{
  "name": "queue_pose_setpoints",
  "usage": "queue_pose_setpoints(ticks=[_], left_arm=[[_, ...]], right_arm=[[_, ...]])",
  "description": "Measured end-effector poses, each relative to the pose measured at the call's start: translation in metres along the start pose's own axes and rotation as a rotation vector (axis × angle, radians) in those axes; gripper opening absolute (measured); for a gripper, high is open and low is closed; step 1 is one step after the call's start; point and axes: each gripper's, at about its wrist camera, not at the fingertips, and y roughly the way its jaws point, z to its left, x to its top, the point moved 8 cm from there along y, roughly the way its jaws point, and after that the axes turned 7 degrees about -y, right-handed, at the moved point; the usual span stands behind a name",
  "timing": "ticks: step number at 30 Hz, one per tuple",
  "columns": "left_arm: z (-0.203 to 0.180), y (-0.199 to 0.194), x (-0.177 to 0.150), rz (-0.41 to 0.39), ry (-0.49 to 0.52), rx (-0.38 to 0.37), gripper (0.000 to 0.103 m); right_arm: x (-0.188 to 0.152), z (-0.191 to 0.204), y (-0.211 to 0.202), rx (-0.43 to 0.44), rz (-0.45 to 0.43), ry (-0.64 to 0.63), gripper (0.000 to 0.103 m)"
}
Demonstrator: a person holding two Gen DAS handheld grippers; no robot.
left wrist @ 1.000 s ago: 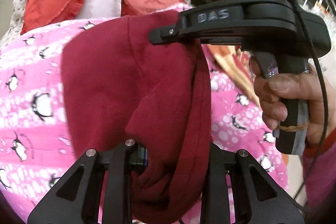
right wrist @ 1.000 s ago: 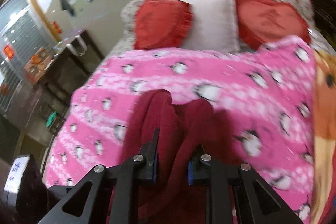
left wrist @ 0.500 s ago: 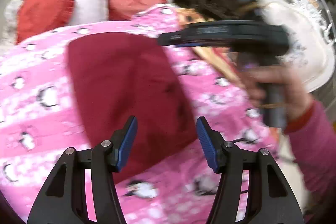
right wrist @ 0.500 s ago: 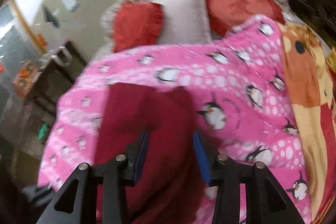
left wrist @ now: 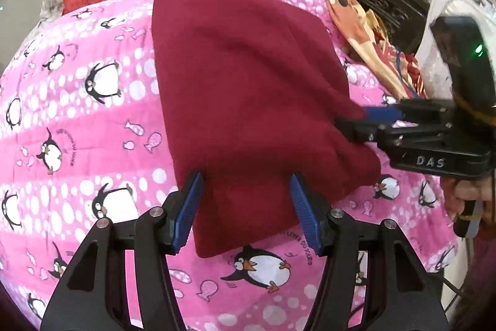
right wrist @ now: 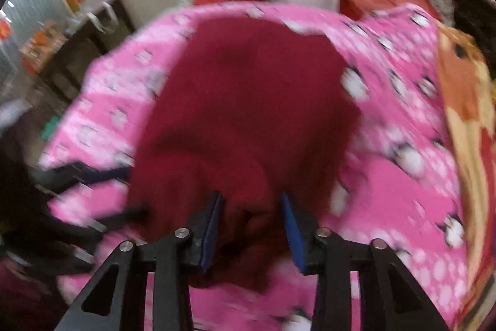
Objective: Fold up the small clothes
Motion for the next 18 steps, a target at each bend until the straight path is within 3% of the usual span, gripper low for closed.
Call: queue_pose_setpoints(ticks=[3,6,13,18], left_arm=[[-0.002,-0.002,0.0,-0.003,0.016,0.02,0.058],[-0.002,-0.012,0.003,-0.025,0.02,0.029,0.058],[0.007,-0.006,0.004,-0.016,-0.007,0.057,0.058],[0.005,-0.002,0.003,-0.018,-0.003,0.065,0.058]], right_arm=[[-0.009,-0.011,-0.007,0.083,-0.026,0.118,0.036],[-0.006,-0.006,-0.03,0.078,-0.077,0.123,0.036],[0.006,0.037,-0.066,0.131,-0.225,-0.004,0.036],[-0.007,0.037,-0.027,0.106,-0.143,-0.013,0.036]])
